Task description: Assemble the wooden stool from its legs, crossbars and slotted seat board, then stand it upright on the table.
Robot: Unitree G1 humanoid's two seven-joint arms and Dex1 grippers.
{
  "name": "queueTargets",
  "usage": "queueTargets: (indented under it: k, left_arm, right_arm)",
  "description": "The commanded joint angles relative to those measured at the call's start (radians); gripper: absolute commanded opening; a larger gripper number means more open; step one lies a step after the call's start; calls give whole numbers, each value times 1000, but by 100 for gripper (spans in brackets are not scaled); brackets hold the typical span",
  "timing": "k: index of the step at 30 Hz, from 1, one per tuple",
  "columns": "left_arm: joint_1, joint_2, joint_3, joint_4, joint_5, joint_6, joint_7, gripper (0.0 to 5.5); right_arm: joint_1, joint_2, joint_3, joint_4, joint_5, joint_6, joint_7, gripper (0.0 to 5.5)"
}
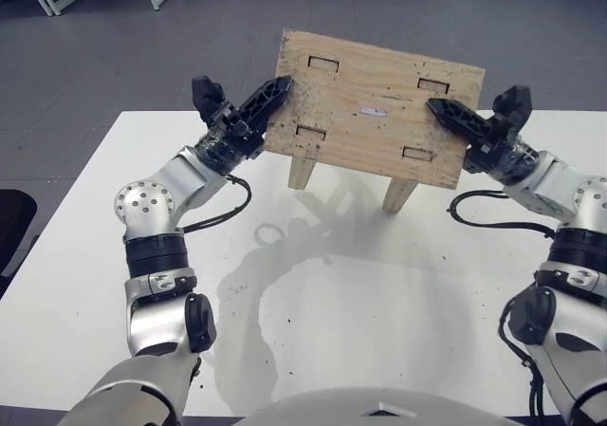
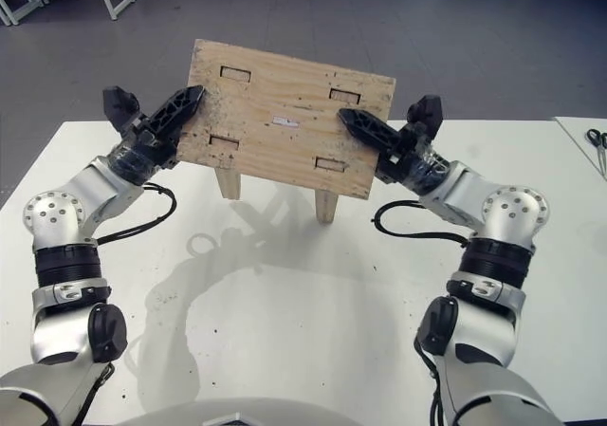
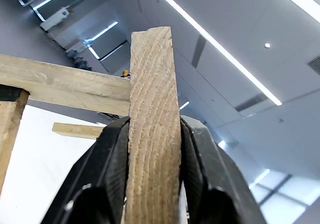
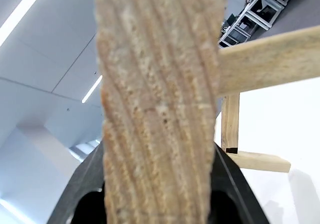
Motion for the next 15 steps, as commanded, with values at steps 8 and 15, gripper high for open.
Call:
queueTargets:
  k: [8,15]
  left_arm:
    - [-480,-261,186,598,42,-468,871,45]
    - [-453,-217,203,541,148,-439,745,68]
  right_arm:
    - [-510,105,-106,851,-170,-507,-618,254]
    - [-515,18,-130,888,-272,-390,-261,381]
